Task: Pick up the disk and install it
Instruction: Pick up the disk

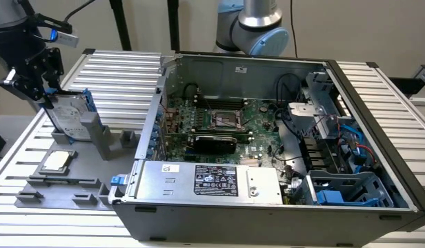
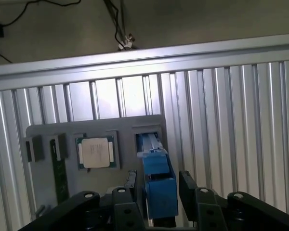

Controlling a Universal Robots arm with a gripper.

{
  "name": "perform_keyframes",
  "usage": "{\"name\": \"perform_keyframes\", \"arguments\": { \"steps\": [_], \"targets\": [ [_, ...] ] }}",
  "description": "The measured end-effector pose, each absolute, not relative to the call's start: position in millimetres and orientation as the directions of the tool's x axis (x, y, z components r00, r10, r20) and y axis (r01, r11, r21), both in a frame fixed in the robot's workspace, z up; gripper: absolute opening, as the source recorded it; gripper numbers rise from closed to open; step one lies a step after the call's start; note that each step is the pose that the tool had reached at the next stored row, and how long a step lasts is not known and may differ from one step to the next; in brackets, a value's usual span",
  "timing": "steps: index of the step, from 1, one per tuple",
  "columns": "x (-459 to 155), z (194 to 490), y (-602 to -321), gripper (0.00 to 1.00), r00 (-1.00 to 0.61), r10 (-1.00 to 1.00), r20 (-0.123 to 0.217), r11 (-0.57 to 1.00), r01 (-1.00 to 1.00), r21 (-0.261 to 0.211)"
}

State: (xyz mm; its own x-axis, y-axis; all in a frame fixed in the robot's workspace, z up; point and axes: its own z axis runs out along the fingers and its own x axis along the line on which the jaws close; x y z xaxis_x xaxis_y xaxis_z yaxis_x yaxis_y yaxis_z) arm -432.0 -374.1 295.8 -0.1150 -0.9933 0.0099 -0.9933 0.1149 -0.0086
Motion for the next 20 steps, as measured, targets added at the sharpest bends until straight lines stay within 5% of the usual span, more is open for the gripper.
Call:
{"name": "perform_keyframes", "arguments": {
  "steps": [8,9,20],
  "targets": [
    [-430.9,288.2,-374.2,1.00,-0.114,-0.993,0.010,0.114,-0.993,-0.009],
    [-430.9,288.1,-374.1,0.00,-0.114,-0.993,0.010,0.114,-0.993,-0.009],
    [-430.9,288.0,-374.2,0.00,-0.114,-0.993,0.010,0.114,-0.993,-0.009]
  ]
}}
